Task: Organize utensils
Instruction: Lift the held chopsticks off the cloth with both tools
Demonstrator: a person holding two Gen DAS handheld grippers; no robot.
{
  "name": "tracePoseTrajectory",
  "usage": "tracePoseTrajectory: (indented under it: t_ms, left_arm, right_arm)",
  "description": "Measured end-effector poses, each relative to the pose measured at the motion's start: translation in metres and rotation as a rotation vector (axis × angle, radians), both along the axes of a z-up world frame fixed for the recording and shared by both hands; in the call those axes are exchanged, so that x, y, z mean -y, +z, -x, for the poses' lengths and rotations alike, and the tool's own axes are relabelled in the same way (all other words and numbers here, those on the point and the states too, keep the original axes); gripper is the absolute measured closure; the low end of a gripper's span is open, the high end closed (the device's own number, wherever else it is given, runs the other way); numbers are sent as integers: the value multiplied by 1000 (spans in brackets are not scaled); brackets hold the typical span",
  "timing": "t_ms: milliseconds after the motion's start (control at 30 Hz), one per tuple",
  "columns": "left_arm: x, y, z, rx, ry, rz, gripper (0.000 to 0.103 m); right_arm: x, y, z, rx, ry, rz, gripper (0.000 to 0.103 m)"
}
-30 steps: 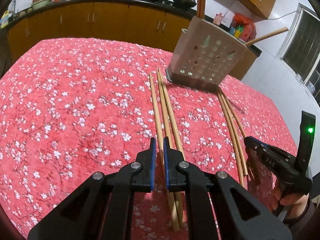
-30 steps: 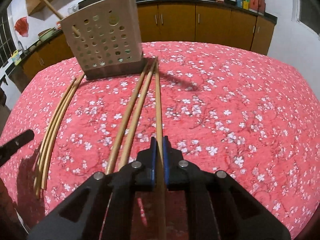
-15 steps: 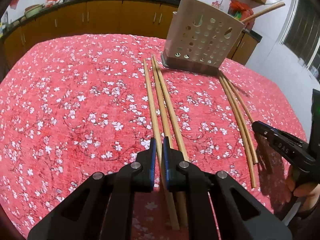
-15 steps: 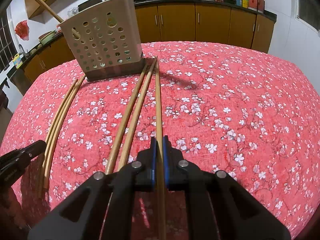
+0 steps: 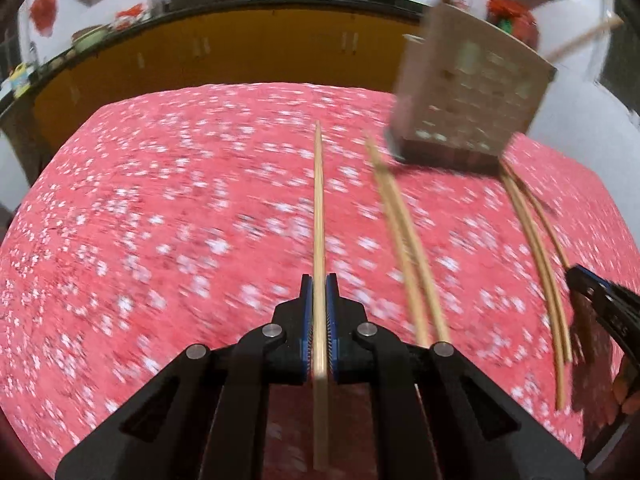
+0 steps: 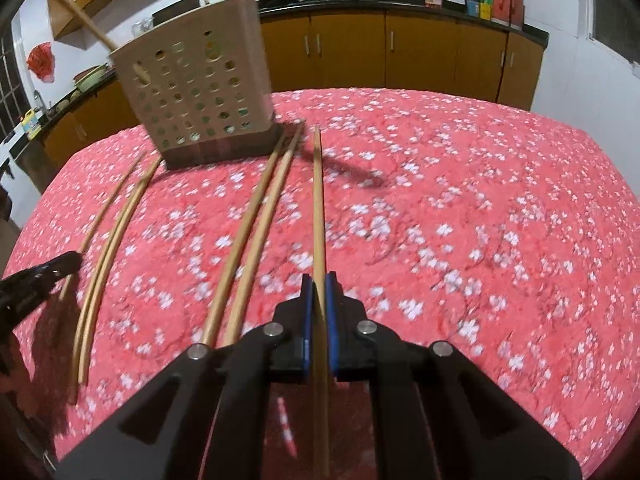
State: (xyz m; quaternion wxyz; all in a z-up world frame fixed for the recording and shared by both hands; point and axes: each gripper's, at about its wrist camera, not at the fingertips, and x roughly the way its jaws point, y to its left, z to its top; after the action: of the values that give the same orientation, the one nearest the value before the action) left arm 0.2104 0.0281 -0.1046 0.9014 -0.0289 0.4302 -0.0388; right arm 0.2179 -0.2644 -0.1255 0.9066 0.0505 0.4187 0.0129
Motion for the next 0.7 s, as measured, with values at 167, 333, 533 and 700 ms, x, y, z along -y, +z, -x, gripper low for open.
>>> tracePoseTrajectory:
  t_ms: [167,333,533,700]
  left_arm:
    - [-19,-1,-3,12,15,23,95]
    - [-26,0,-3,15,15,44,95]
    - [-31,2,0,15,17,77,95]
    - [-32,2,1,15,19,85,95]
  right_arm:
    - [13,0,-9,3,-40,-26,95]
    - [16,-1,-9,2,-41,-40,95]
    - [16,-3,-9,2,-42,-49,95]
    - [16,-4,-7,3,-43,-55,95]
